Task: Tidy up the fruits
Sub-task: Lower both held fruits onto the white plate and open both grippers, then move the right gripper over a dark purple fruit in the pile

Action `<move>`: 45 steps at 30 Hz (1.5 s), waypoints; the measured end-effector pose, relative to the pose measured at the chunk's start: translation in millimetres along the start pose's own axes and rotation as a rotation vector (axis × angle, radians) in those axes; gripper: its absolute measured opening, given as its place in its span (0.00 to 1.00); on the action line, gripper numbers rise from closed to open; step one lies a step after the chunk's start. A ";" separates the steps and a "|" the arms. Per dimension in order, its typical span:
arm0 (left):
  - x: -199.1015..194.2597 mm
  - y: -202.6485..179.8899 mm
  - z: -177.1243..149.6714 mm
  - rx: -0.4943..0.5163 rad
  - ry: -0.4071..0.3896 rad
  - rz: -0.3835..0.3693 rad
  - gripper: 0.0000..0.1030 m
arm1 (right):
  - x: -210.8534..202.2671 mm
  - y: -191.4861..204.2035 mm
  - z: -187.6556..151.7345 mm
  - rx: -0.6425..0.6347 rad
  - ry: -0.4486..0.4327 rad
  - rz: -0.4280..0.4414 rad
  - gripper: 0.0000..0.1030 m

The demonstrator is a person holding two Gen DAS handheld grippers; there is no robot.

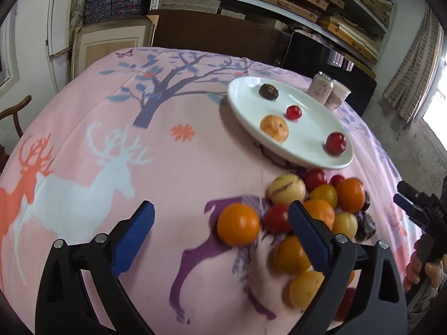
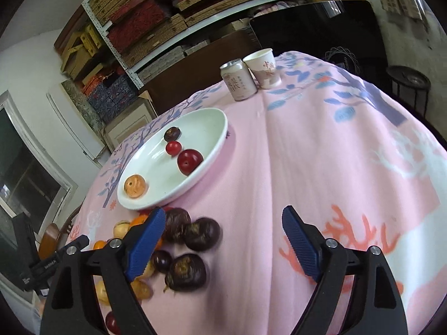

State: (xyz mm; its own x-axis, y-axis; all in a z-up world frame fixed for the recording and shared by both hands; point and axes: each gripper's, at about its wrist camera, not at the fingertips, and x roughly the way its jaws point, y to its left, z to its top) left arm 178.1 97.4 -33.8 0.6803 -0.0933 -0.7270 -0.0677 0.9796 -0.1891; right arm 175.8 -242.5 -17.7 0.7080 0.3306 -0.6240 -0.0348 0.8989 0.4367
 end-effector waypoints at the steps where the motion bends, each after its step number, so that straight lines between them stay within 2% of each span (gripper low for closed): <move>1: 0.7 -2.0 -5.9 0.014 0.008 0.020 0.92 | -1.2 0.2 -1.7 -0.002 -0.001 -0.003 0.84; 8: 14.3 -11.9 -13.2 0.085 0.039 0.105 0.93 | -0.3 0.8 -4.7 -0.015 0.004 -0.016 0.85; 15: 28.5 0.5 -10.4 0.024 0.100 0.088 0.94 | 3.6 1.9 -8.7 -0.029 0.039 -0.007 0.85; 18: 31.0 4.5 -9.5 0.002 0.105 0.078 0.96 | 7.2 14.1 -15.2 -0.101 0.068 -0.015 0.85; 22: 33.3 0.9 -10.6 0.012 0.103 0.102 0.96 | 12.0 40.0 -31.9 -0.275 0.091 -0.087 0.85; 25: 33.6 0.4 -10.3 0.010 0.101 0.103 0.96 | 15.5 59.6 -43.9 -0.391 0.102 -0.108 0.85; 36: 33.7 0.5 -10.0 0.008 0.099 0.106 0.96 | 23.4 77.6 -55.7 -0.500 0.144 -0.101 0.83; 39: 33.3 0.7 -10.3 0.008 0.099 0.107 0.96 | 26.2 78.1 -56.3 -0.495 0.165 -0.090 0.74; 43: 33.5 0.7 -10.2 0.007 0.100 0.107 0.96 | 32.6 71.2 -53.7 -0.450 0.204 -0.065 0.54; 45: 33.3 0.8 -10.4 0.007 0.100 0.108 0.96 | 33.6 69.5 -53.0 -0.434 0.206 -0.059 0.52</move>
State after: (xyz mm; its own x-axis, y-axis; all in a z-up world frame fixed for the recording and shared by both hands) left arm 193.1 93.3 -65.0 0.5933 -0.0045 -0.8050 -0.1310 0.9861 -0.1020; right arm 159.8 -153.7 -42.6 0.5649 0.2862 -0.7739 -0.3209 0.9403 0.1135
